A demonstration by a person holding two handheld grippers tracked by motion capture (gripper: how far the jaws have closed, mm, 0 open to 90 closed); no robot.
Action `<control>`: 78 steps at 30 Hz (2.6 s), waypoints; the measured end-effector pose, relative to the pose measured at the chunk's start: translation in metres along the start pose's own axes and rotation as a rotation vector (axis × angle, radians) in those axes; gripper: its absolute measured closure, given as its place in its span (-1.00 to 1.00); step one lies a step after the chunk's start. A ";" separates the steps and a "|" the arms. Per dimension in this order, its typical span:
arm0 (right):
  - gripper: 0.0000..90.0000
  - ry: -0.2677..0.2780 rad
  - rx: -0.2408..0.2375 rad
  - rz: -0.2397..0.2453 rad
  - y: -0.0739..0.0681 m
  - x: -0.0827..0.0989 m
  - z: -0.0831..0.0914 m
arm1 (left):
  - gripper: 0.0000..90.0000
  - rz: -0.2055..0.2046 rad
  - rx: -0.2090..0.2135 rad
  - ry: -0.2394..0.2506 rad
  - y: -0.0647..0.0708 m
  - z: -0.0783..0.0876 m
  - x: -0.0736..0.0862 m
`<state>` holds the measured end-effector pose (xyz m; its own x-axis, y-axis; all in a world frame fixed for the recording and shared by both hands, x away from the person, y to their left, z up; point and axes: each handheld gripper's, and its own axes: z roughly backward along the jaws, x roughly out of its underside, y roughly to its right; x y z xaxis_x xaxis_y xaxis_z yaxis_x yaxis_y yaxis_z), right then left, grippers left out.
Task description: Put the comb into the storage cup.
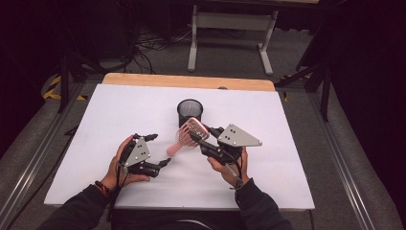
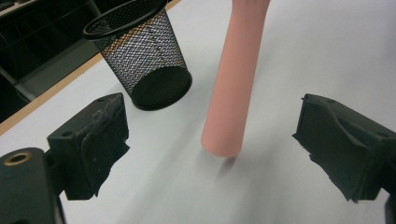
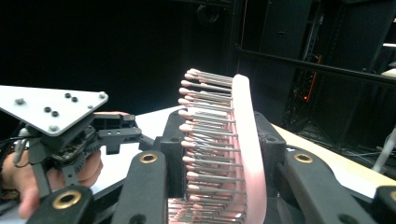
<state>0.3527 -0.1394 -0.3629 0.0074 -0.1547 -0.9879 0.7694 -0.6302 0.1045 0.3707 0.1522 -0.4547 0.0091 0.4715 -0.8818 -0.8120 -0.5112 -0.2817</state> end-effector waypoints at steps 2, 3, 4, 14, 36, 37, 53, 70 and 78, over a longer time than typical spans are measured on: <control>0.43 0.002 0.013 0.007 0.001 -0.002 0.001 | -0.80 -0.006 0.001 0.002 -0.001 0.002 0.001; 0.43 0.005 0.019 0.008 0.002 -0.003 0.001 | -0.80 -0.012 0.008 0.001 -0.001 0.003 0.001; 0.43 0.007 0.019 0.011 0.003 -0.003 0.001 | -0.81 -0.015 0.018 0.003 -0.001 0.004 0.001; 0.43 0.021 0.069 0.029 0.015 -0.010 0.005 | -0.81 0.001 0.008 0.014 -0.007 0.013 0.004; 0.43 0.033 0.133 0.066 0.028 -0.036 0.003 | -0.81 0.043 -0.003 0.023 -0.018 0.029 0.014; 0.43 0.036 0.136 0.067 0.029 -0.037 0.002 | -0.81 0.052 -0.003 0.023 -0.018 0.028 0.015; 0.43 0.034 0.146 0.062 0.042 -0.048 -0.012 | -0.80 0.062 0.017 0.031 -0.020 0.025 0.018; 0.43 0.077 0.166 0.069 0.044 -0.065 -0.003 | -0.80 0.059 0.030 0.023 -0.019 0.023 0.018; 0.43 0.075 0.189 0.069 0.049 -0.066 -0.005 | -0.80 0.054 0.026 0.026 -0.020 0.024 0.018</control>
<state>0.3932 -0.1559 -0.2930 0.1088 -0.1496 -0.9827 0.6317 -0.7529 0.1846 0.3728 0.1880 -0.4556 -0.0197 0.4248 -0.9051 -0.8267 -0.5161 -0.2242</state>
